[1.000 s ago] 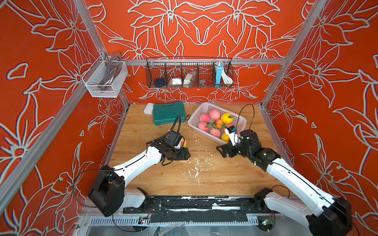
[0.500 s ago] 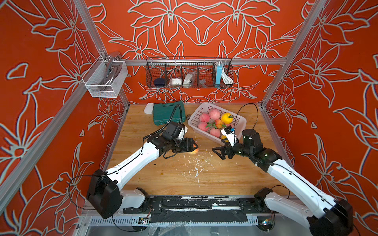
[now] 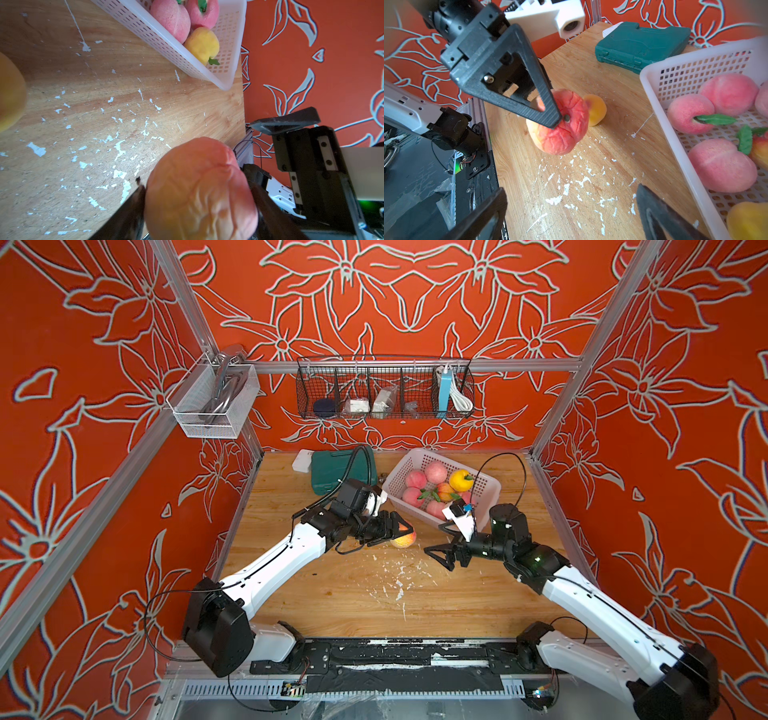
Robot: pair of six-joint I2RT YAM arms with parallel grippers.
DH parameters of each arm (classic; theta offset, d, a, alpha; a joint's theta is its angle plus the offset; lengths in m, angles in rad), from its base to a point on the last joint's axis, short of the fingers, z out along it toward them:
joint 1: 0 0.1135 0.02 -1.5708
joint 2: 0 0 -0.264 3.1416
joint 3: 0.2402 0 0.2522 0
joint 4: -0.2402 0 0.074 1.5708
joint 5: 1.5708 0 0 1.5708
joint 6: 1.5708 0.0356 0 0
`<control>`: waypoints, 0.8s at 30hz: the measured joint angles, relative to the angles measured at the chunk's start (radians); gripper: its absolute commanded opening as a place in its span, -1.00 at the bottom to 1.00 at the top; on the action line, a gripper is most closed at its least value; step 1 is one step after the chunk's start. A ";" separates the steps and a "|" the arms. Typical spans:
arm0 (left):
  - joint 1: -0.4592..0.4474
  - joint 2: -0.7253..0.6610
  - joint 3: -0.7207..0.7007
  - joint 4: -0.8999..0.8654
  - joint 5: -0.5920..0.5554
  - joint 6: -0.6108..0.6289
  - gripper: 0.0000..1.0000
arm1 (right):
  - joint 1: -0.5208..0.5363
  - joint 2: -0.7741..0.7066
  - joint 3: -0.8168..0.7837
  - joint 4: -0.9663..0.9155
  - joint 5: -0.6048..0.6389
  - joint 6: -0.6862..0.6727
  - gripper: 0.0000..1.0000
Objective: Put the peaches into the basket
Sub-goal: Pick up the peach from the center of the board.
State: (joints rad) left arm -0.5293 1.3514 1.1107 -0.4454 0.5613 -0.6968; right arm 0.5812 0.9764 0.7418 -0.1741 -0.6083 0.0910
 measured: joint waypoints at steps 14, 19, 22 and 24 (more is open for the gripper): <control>0.000 0.000 0.004 0.045 0.070 -0.038 0.40 | 0.106 0.152 0.080 0.051 0.024 0.000 0.96; 0.000 0.000 0.004 0.054 0.084 -0.045 0.40 | 0.120 0.201 0.113 0.071 0.045 0.005 0.94; 0.000 0.000 0.004 0.059 0.090 -0.045 0.40 | 0.122 0.220 0.119 0.075 0.059 0.015 0.91; 0.000 0.000 0.004 0.060 0.092 -0.045 0.40 | 0.122 0.231 0.127 0.075 0.069 0.024 0.89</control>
State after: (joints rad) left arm -0.5293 1.3514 1.1149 -0.3851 0.6537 -0.7422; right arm 0.7033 1.2076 0.8692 -0.0990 -0.5388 0.1150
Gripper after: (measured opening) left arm 0.702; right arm 0.954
